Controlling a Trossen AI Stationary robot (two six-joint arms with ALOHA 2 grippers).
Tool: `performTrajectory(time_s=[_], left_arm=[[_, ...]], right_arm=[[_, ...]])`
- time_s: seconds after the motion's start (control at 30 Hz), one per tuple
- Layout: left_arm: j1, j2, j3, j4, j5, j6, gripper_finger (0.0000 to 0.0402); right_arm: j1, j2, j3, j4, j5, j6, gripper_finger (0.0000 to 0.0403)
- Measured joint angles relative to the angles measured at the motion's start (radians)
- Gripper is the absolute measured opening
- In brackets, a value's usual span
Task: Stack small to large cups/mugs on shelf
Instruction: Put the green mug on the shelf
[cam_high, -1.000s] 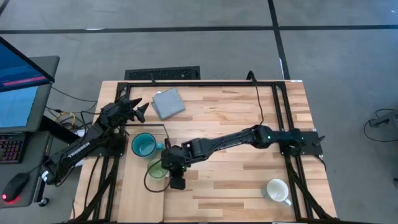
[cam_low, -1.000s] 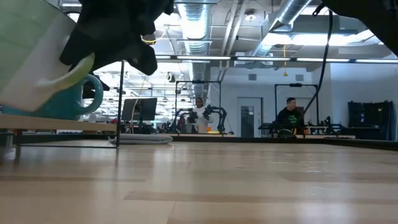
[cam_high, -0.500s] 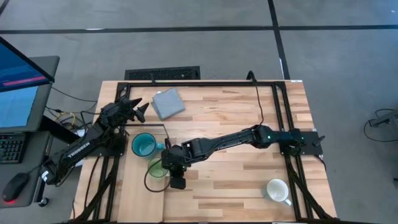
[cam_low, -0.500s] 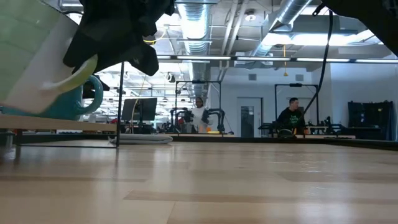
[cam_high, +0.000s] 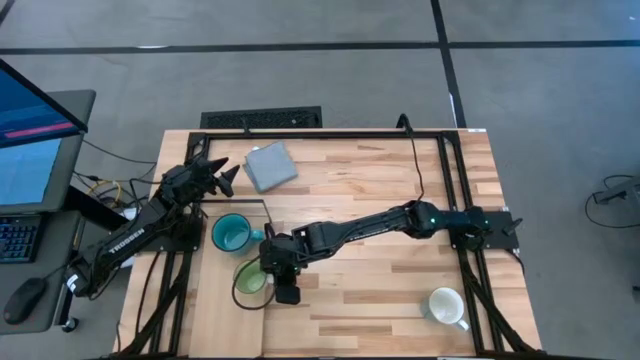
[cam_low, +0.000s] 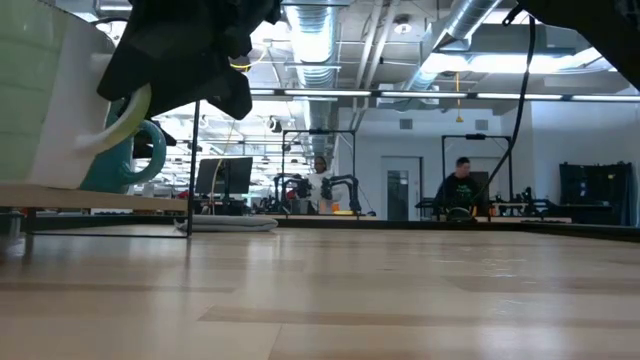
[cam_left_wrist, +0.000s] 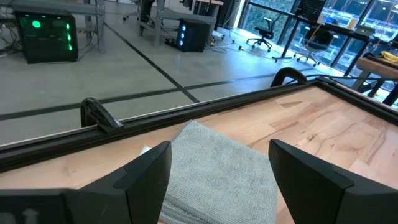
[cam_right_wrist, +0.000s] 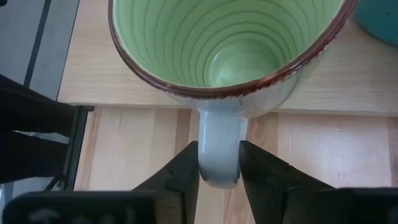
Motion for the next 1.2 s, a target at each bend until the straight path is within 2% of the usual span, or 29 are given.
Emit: performTrajectory(time_s=[0.43, 1.03, 1.2], left_arm=[[0.000, 0.000, 0.000, 0.000, 0.000, -0.001, 0.0261], [0.000, 0.000, 0.000, -0.005, 0.000, 0.000, 0.0261], [0.000, 0.000, 0.000, -0.006, 0.000, 0.002, 0.0261]], right_arm=[[-0.002, 0.000, 0.000, 0.067, -0.002, -0.071, 0.0157], [-0.003, 0.014, 0.001, 0.147, -0.003, -0.086, 0.0159], [-0.006, 0.047, 0.001, 0.174, -0.075, -0.021, 0.0159]])
